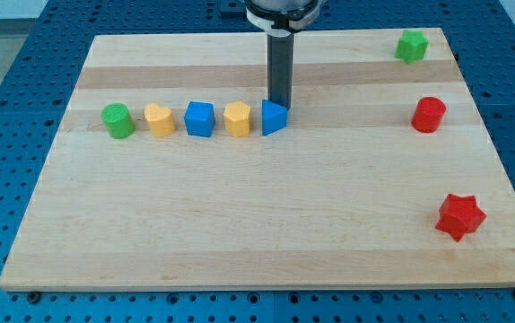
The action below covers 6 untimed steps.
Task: Place the arm at the top left of the green star
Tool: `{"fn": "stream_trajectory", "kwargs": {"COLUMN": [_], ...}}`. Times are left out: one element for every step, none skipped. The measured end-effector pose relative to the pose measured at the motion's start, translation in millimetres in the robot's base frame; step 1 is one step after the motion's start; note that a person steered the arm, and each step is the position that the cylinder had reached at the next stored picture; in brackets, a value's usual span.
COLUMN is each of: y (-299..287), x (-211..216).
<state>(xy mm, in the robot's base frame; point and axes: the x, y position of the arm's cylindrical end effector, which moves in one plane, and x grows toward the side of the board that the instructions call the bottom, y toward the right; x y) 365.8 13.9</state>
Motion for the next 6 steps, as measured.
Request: {"fn": "stream_trajectory", "kwargs": {"y": [10,25,40,57,83,122], "x": [-16,-48,-88,-124,-154,-171]}}
